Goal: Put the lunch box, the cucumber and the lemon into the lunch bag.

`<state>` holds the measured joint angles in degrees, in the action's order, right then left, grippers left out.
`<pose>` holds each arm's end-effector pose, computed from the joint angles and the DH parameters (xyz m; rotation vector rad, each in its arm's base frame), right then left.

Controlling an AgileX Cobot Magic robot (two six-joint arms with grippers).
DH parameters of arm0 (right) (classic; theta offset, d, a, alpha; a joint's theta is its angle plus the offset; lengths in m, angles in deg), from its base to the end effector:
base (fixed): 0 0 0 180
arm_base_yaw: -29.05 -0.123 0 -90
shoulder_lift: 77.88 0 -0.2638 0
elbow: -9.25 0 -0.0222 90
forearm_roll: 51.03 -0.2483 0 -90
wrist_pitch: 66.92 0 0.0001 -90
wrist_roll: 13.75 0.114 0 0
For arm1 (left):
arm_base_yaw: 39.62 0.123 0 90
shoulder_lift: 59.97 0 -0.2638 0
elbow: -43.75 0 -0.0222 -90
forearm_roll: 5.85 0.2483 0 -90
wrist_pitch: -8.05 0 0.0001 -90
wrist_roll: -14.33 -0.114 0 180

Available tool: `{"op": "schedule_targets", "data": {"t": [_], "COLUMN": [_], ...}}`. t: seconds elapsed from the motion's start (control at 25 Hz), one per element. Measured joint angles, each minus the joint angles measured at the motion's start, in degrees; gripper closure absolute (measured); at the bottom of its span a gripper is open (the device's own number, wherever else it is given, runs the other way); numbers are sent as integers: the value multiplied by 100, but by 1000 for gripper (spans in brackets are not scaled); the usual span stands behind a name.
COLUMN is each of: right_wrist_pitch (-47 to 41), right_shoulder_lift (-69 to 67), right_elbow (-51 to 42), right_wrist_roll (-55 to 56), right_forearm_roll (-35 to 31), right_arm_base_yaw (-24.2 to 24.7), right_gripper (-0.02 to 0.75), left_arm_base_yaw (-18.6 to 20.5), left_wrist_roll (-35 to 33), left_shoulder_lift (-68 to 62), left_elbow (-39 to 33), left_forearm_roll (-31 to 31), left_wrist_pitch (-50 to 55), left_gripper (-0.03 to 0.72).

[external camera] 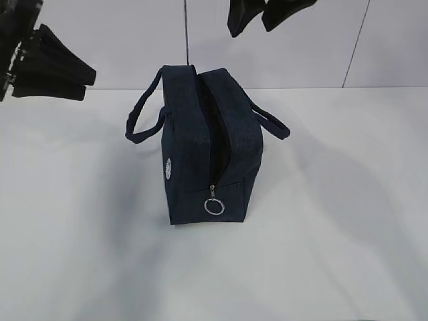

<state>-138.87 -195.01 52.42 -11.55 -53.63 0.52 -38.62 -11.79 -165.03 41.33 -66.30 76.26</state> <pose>0.3636 0.2033 0.3534 -0.5837 2.5001 0.2673 0.3382 -0.0862 0.2618 0.0654 2.5372 -1.3076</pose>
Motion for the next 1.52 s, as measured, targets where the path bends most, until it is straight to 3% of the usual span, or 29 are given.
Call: {"op": "schedule_targets", "data": {"t": [0.28,0.4,0.8,1.08,1.24,1.52], "right_wrist_pitch": [11,508,3940,6805,7637,8533], "right_shoulder_lift": [1204,1808,3981,5180,5243,4711], "right_elbow": [-1627,-2503,-6136,-8726,-9445,-9812], "right_wrist_roll": [-438,-550,-917,-1097,-1111,-1011], "right_forearm_roll": [-40,-49,-90,-90,-103,-89], "right_arm_base_yaw": [0,0,0,0,0,0], "right_gripper": [316,316,316,316,316,316], "left_arm_base_yaw": [0,0,0,0,0,0], "left_wrist_roll": [0,3,12,12,15,126], "left_shoulder_lift": [474,599,926,986,1014,1014], "left_elbow": [0,0,0,0,0,0], "left_forearm_roll": [549,571,598,629,629,638], "left_wrist_pitch": [94,97,109,109,119,119], "left_gripper": [458,459,459,459,459,459]}}
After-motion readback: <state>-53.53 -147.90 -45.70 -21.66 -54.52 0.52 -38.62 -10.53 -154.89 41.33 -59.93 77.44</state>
